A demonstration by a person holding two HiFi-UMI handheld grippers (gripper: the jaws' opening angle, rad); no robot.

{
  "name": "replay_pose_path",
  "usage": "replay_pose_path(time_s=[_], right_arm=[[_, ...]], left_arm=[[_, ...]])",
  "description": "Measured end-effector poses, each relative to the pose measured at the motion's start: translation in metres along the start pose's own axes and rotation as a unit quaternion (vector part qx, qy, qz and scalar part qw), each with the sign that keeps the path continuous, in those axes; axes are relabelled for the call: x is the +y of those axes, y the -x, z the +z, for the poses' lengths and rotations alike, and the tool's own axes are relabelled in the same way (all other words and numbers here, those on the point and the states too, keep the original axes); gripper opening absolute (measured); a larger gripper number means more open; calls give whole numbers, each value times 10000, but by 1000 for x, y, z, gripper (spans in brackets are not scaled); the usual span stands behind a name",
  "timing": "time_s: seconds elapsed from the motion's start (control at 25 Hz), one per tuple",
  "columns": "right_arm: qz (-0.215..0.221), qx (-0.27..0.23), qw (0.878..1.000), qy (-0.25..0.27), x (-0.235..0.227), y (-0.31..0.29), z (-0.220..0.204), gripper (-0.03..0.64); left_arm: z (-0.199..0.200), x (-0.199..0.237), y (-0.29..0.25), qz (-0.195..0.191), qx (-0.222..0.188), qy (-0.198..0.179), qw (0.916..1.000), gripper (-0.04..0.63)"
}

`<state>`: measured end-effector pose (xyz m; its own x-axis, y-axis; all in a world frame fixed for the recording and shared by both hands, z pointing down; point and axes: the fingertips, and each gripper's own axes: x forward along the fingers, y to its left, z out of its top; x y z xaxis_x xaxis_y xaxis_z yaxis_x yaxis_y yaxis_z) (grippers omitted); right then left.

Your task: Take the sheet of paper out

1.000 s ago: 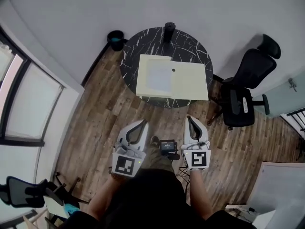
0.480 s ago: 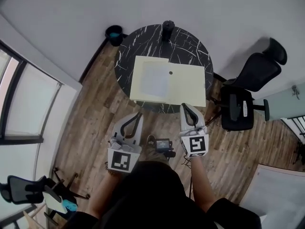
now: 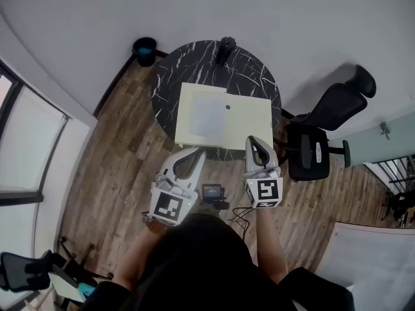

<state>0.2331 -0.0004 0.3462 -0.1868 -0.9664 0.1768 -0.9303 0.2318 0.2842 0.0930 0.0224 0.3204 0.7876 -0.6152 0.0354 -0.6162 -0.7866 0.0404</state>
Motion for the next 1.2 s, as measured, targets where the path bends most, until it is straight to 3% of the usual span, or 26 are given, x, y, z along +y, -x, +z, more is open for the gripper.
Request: replay_pose_path(time_s=[0.08, 0.28, 0.44, 0.56, 0.72, 0.88, 1.08, 1.2], right_arm=[[-92, 78, 9999, 83, 6, -5, -1, -2], [-353, 263, 9989, 143, 9, -2, -2, -2], [-382, 447, 9979, 263, 12, 3, -9, -2], [-429, 478, 9975, 305, 2, -9, -12, -2], [-273, 487, 9975, 427, 2, -30, -24, -2], [-17, 507, 9945, 914, 3, -53, -30, -2], [211, 706, 9927, 957, 2, -73, -52, -1], [493, 762, 9923, 842, 4, -88, -59, -1]], left_arm=[[-6, 7, 3, -226, -5, -101, 9997, 15], [-2, 9, 13, -399, -165, 89, 9990, 15], [-16, 1, 11, -844, 116, 58, 9964, 15], [-21, 3, 1, -1238, 241, -271, 9916, 15], [-36, 11, -11, -1266, 341, -398, 9906, 15], [-54, 22, -27, -1213, 583, -310, 9904, 15], [-68, 22, -34, -1295, 792, -370, 9877, 17], [-70, 33, -42, -1145, 838, -394, 9891, 15]])
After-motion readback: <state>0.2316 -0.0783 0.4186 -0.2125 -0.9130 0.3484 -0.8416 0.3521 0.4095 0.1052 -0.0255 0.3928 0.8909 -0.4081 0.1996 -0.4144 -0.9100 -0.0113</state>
